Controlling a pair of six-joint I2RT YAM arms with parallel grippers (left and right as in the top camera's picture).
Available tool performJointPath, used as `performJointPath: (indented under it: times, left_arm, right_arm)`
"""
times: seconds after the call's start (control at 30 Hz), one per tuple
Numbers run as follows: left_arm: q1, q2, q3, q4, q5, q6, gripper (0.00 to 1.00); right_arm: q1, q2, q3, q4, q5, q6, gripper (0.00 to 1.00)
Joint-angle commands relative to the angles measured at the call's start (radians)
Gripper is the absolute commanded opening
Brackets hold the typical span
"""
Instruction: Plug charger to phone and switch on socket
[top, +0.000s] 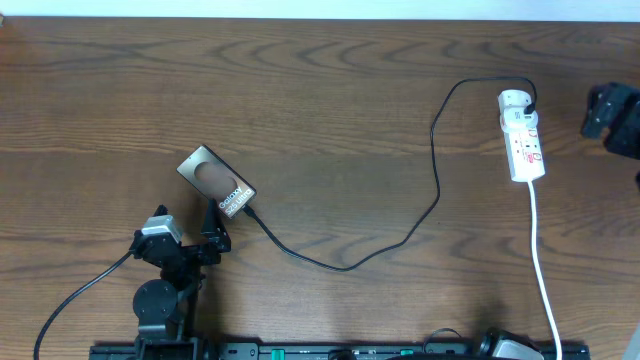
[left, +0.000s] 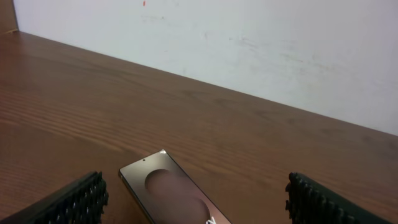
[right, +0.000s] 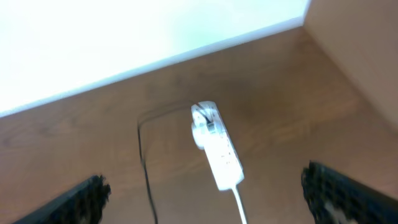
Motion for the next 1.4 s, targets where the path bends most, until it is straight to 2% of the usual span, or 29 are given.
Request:
performJointPath:
  times: [0.0, 0.3, 0.57, 0.77, 0.93, 1.17, 1.37]
  left_arm:
    - [0.003, -0.006, -0.009, -0.045, 0.017, 0.017, 0.91]
    - [0.003, -0.006, -0.009, -0.045, 0.017, 0.017, 0.91]
    - [0.003, -0.006, -0.009, -0.045, 0.017, 0.017, 0.91]
    - [0.003, -0.006, -0.009, -0.045, 0.017, 0.017, 0.91]
    - [0.003, -0.006, -0.009, -0.045, 0.017, 0.017, 0.91]
    - [0.003, -0.006, -0.009, -0.045, 0.017, 0.018, 0.91]
    - [0.003, -0.006, -0.009, -0.045, 0.017, 0.018, 0.91]
  right_arm:
    - [0.048, -0.114, -0.119, 0.121, -0.045, -0.047, 0.99]
    - [0.177, -0.489, -0.738, 0.821, -0.079, -0.172, 0.99]
    - [0.241, -0.721, -1.256, 1.432, -0.082, -0.188, 0.99]
    - [0.252, -0.835, -1.547, 1.728, -0.080, -0.224, 0.99]
    - [0.253, -0.941, -1.707, 1.743, -0.050, -0.240, 0.99]
    - [0.254, -1.071, -1.702, 1.391, -0.021, -0.240, 0.99]
    - [0.254, -1.178, -1.702, 1.021, 0.008, -0.240, 0.99]
